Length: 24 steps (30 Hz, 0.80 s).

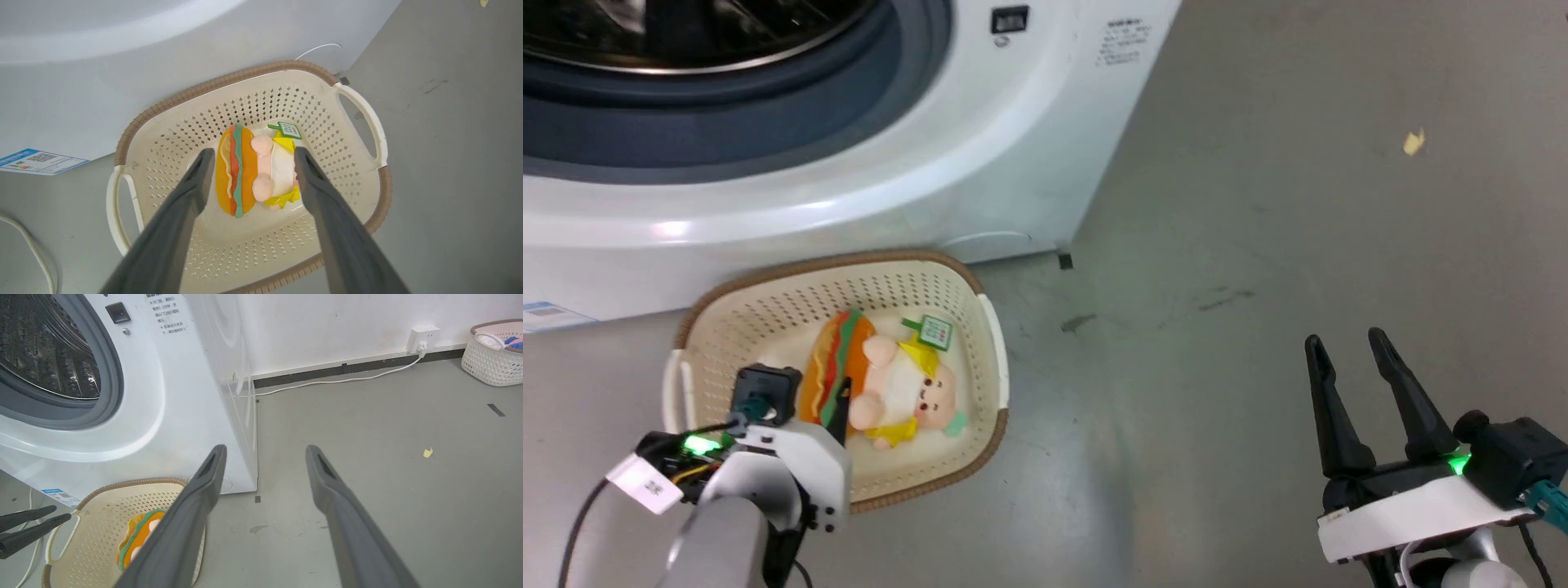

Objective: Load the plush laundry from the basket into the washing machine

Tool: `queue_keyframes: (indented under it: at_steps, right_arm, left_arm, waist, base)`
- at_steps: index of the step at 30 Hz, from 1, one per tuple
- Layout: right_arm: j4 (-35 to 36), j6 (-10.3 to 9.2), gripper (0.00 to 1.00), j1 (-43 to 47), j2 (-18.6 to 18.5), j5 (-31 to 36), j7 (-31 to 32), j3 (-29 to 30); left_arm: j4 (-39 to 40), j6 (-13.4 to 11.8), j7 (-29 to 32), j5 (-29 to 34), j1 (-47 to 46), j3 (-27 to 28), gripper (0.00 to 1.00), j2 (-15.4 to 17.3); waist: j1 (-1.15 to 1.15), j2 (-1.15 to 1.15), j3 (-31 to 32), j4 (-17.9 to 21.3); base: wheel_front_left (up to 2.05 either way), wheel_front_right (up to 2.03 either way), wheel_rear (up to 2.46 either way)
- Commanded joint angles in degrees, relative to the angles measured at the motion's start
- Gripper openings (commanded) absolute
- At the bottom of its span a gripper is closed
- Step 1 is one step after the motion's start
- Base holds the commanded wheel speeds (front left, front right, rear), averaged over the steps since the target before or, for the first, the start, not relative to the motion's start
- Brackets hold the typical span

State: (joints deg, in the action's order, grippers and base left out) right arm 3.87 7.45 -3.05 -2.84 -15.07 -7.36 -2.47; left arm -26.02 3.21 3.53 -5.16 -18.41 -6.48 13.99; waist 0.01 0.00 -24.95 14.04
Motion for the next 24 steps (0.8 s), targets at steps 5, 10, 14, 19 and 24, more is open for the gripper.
queue_keyframes:
  at_steps: [5, 10, 14, 19, 24]
  right_arm:
    - [0.68, 0.02, 1.00, -1.21, -0.03, -2.21, -1.29, -0.94]
    - [1.10, 0.02, 1.00, -1.41, -0.03, -3.34, -1.77, -1.21]
    - [1.51, 0.02, 1.00, -1.72, -0.03, -4.64, -2.37, -1.68]
    - [1.85, 0.02, 1.00, -2.19, -0.03, -5.71, -2.84, -1.87]
    - [2.08, 0.02, 1.00, -2.55, -0.03, -7.10, -3.44, -2.41]
  left_arm:
    - [-4.80, -0.12, 1.38, -1.56, -3.56, 0.27, 1.00, 2.60]
    - [-7.17, -0.06, 1.86, -2.14, -5.45, 0.01, 1.00, 3.81]
    - [-9.65, 0.00, 2.33, -2.75, -8.63, -0.46, 1.00, 5.17]
    - [-11.62, 0.09, 3.39, -2.78, -11.74, -1.33, 1.00, 6.29]
    - [-14.62, 0.13, 5.73, -2.53, -15.29, -2.81, 1.00, 7.66]
  waist:
    - [-0.01, 0.00, -3.98, 2.40]
    - [-0.01, 0.00, -6.01, 3.19]
    - [-0.01, 0.00, -8.72, 4.11]
    - [-0.01, 0.00, -10.86, 4.88]
    - [-0.01, 0.00, -13.40, 5.83]
  base:
    - [0.00, 0.00, 0.00]
    - [0.00, 0.00, 0.00]
    - [0.00, 0.00, 0.00]
    - [0.00, 0.00, 0.00]
    - [0.00, 0.00, 0.00]
